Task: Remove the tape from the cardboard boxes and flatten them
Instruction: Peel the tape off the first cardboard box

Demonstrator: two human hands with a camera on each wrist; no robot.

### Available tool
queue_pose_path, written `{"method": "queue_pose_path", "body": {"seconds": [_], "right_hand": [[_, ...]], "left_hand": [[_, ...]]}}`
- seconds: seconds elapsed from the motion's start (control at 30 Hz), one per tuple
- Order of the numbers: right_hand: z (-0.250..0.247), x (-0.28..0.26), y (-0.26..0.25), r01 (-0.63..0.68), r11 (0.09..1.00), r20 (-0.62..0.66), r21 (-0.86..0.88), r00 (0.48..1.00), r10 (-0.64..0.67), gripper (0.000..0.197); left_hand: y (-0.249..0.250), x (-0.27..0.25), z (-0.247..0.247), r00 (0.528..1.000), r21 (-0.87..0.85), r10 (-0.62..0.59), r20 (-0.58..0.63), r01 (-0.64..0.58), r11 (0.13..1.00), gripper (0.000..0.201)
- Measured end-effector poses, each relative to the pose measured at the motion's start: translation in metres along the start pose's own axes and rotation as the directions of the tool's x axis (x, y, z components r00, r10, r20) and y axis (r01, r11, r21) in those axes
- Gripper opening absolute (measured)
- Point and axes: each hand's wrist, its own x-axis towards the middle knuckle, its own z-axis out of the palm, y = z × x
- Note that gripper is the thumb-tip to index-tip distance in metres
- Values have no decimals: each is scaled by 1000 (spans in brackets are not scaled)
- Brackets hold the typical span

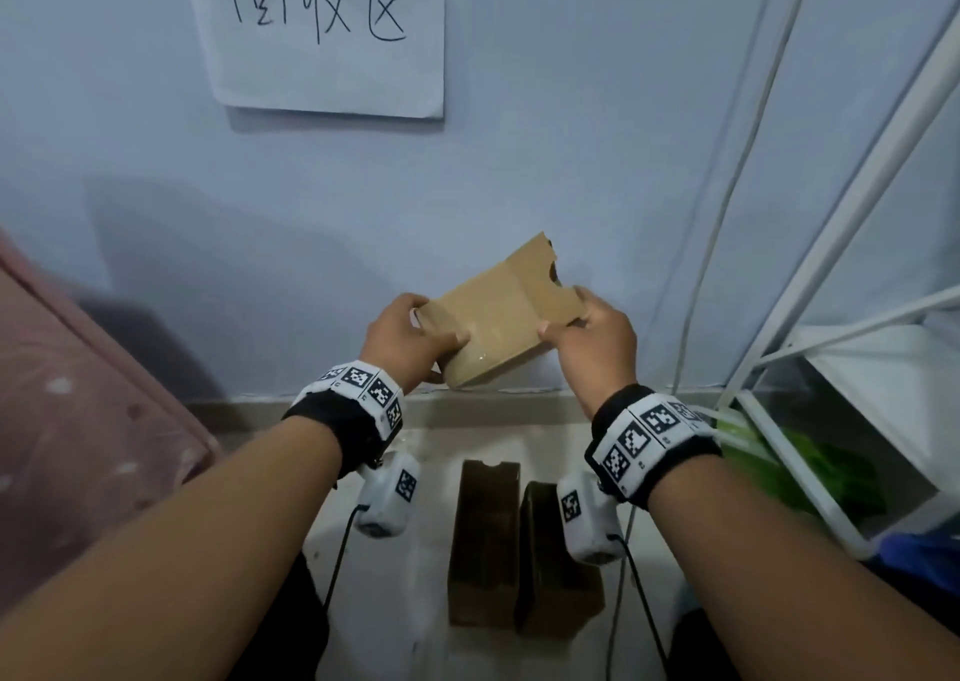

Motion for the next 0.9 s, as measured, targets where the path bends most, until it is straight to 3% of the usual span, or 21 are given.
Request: {"method": "queue_pose_path", "body": {"seconds": [0.17, 0.27, 0.33, 0.5, 0.57, 0.7, 0.8, 0.9], "right_hand": [[1, 12, 2, -100, 994, 109, -45, 988, 105, 14], [8, 12, 6, -114, 991, 179, -66, 976, 124, 40], [11, 12, 5, -153, 988, 225, -32, 962, 157, 47], [3, 20, 9, -326, 944, 301, -55, 896, 327, 40], [0, 22, 7, -344, 936, 306, -75, 885, 350, 48], [-5, 21, -4, -381, 924, 310, 40, 883, 352, 31], [-2, 16, -11, -409, 903, 325, 130, 878, 351, 31], [11, 9, -14, -383, 908, 306, 173, 897, 320, 24]], "left_hand": [[2, 4, 8, 988, 169, 121, -95, -104, 980, 85], [0, 2, 11, 977, 192, 199, -73, -182, 964, 86], [-4, 0, 12, 975, 225, 216, -62, -197, 954, 87], [-4, -5, 14, 964, 266, 258, -57, -234, 935, 89], [-1, -6, 14, 955, 322, 292, -44, -263, 909, 89], [4, -10, 12, 933, 424, 360, -25, -316, 849, 80], [4, -6, 12, 919, 347, 375, -122, -315, 883, 68], [1, -2, 14, 911, 231, 356, -207, -308, 923, 71]]}}
